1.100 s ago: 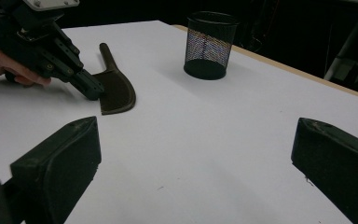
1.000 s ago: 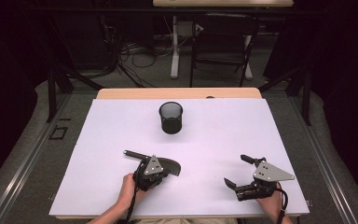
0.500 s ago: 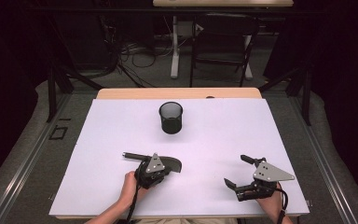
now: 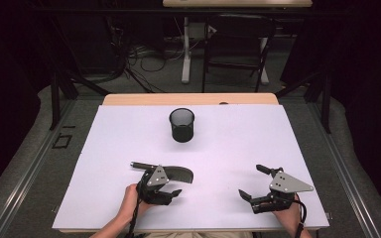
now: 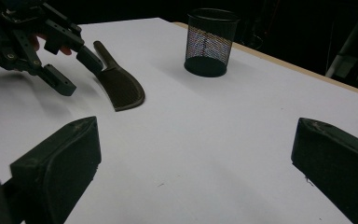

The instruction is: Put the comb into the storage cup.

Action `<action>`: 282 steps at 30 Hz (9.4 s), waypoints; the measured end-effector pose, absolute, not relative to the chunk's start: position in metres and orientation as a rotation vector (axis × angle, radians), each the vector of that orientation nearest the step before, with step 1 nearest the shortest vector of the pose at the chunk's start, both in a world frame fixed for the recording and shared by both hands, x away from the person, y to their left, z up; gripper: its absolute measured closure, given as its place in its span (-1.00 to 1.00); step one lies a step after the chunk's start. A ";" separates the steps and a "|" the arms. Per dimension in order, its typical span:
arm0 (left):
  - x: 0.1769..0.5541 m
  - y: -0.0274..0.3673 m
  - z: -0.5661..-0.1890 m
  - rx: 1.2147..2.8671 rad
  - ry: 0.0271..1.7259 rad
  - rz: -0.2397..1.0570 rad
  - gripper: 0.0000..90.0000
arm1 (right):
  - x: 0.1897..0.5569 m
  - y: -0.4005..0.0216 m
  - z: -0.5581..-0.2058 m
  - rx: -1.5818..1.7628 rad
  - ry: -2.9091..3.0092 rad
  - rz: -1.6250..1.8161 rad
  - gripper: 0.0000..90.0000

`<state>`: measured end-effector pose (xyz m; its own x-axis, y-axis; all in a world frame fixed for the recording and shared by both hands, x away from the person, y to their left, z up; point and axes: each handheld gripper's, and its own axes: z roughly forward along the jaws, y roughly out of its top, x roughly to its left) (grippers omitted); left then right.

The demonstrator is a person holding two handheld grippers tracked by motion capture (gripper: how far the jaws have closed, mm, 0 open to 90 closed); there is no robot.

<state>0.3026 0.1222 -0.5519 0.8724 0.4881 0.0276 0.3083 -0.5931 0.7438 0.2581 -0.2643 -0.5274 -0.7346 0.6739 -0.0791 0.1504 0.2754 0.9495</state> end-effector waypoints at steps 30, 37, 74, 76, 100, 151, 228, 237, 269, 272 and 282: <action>0.332 0.176 -0.511 2.465 0.451 0.505 -1.00 | 0.261 -0.267 -0.528 0.738 2.085 1.463 -0.98; 0.341 0.179 -0.507 2.552 0.353 0.521 -1.00 | 0.261 -0.266 -0.528 0.736 2.086 1.462 -0.98; 0.395 0.145 -0.514 2.948 0.001 0.403 -0.25 | 0.261 -0.264 -0.530 0.730 2.121 1.467 -0.98; 0.397 0.142 -0.516 2.966 -0.022 0.374 -0.15 | 0.261 -0.265 -0.530 0.729 2.121 1.466 -0.98; 0.409 0.129 -0.523 3.033 -0.165 0.162 0.62 | 0.261 -0.266 -0.530 0.735 2.124 1.465 -0.98; 0.377 0.165 -0.484 2.524 0.302 0.208 0.62 | 0.262 -0.265 -0.531 0.747 2.124 1.455 -0.98; 0.343 0.181 -0.498 1.957 0.664 0.484 0.62 | 0.265 -0.264 -0.533 0.787 2.134 1.421 -0.98; 0.346 0.180 -0.497 1.918 0.687 0.511 0.62 | 0.266 -0.263 -0.533 0.786 2.134 1.421 -0.98; 0.356 0.175 -0.499 1.825 0.751 0.551 0.62 | 0.267 -0.260 -0.534 0.797 2.152 1.410 -0.98; 0.358 0.173 -0.498 1.823 0.748 0.549 0.62 | 0.267 -0.260 -0.534 0.794 2.148 1.411 -0.98; 0.360 0.175 -0.491 1.804 0.746 0.553 0.62 | 0.268 -0.259 -0.534 0.795 2.146 1.404 -0.98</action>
